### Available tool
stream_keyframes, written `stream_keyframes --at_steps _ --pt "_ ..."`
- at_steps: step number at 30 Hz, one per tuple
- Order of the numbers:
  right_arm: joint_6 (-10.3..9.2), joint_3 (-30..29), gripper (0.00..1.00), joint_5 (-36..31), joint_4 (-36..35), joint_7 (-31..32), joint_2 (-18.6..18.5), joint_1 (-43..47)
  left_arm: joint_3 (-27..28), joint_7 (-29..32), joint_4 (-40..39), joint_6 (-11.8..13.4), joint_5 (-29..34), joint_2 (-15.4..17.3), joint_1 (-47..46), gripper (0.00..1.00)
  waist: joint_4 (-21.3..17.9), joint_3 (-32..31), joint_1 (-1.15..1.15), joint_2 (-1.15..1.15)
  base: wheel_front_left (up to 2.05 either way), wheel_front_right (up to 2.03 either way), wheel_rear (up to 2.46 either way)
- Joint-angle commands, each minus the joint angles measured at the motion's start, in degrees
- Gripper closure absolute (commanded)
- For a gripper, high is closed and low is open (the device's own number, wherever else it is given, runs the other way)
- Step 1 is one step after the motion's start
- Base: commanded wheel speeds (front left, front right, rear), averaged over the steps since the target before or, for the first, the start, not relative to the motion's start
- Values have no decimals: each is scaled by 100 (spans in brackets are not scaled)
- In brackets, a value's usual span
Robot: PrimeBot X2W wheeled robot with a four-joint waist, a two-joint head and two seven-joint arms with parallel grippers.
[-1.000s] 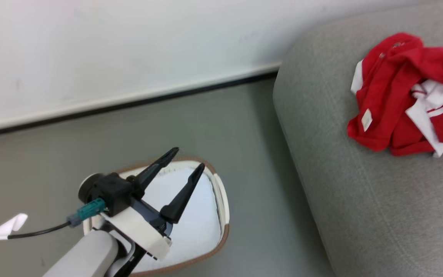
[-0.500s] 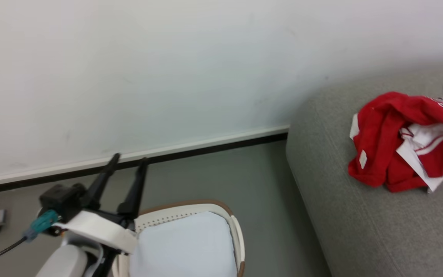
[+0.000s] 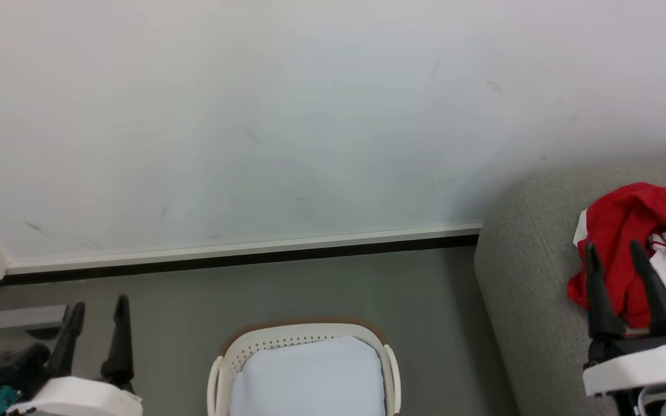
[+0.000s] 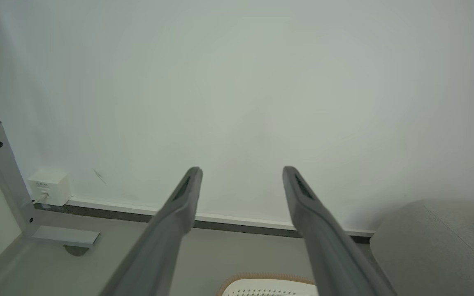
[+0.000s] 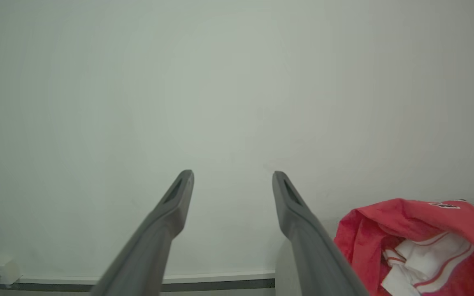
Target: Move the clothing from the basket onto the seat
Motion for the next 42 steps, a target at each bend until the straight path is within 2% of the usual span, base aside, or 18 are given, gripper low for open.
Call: stream_keyframes --at_steps 1,7,12,31,32,35,42 --pt "-13 42 0 -99 128 -171 92 264 154 -1 77 -47 158 -103 165 0 50 -36 1 0 0 0 0" --pt "-13 337 0 -256 462 -429 379 630 607 -1 239 -165 491 -484 446 0 88 -40 1 0 0 0 0" --pt "-13 349 0 -371 378 -432 539 638 888 -1 293 -320 790 -717 529 0 73 -12 1 0 0 0 0" --pt "-13 441 0 -436 440 -434 602 522 1307 -1 466 -597 1223 -1043 366 0 62 -16 1 0 0 0 0" --pt "0 436 100 -406 426 -415 623 558 1300 1 461 -579 1214 -1048 381 100 62 -16 1 0 0 0 0" --pt "0 430 100 -352 534 -390 656 623 1313 33 593 -573 1165 -1117 429 100 63 -16 1 0 0 0 0" --pt "-1 301 100 372 521 -189 657 622 1340 289 553 -577 431 -1148 361 100 80 -7 1 0 0 0 0"
